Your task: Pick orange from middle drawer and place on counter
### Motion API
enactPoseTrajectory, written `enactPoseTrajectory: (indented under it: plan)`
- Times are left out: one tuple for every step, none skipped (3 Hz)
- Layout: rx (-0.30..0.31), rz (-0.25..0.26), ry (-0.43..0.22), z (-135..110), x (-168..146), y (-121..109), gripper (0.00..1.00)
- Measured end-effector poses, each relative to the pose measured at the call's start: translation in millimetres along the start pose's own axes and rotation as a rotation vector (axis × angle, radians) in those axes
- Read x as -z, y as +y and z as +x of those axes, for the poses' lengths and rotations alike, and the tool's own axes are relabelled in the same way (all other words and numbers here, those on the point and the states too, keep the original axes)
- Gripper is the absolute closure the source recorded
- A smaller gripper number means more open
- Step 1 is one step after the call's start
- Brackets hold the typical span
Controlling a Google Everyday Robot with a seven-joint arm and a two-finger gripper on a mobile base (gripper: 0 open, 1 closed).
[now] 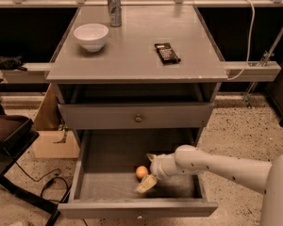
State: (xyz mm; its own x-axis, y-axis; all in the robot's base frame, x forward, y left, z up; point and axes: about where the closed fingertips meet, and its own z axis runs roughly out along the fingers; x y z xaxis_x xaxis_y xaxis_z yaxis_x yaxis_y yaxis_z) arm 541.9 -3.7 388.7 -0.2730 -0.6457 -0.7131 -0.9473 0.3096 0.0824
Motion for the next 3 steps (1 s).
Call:
enactPoseTrajectory:
  plan:
    - [-0.006, -0.005, -0.005, 3.0, -12.2, -1.2, 0.16]
    - [-0.006, -0.005, -0.006, 3.2, -12.4, -1.1, 0.39]
    - [-0.006, -0.005, -0.006, 3.2, -12.5, -1.1, 0.63]
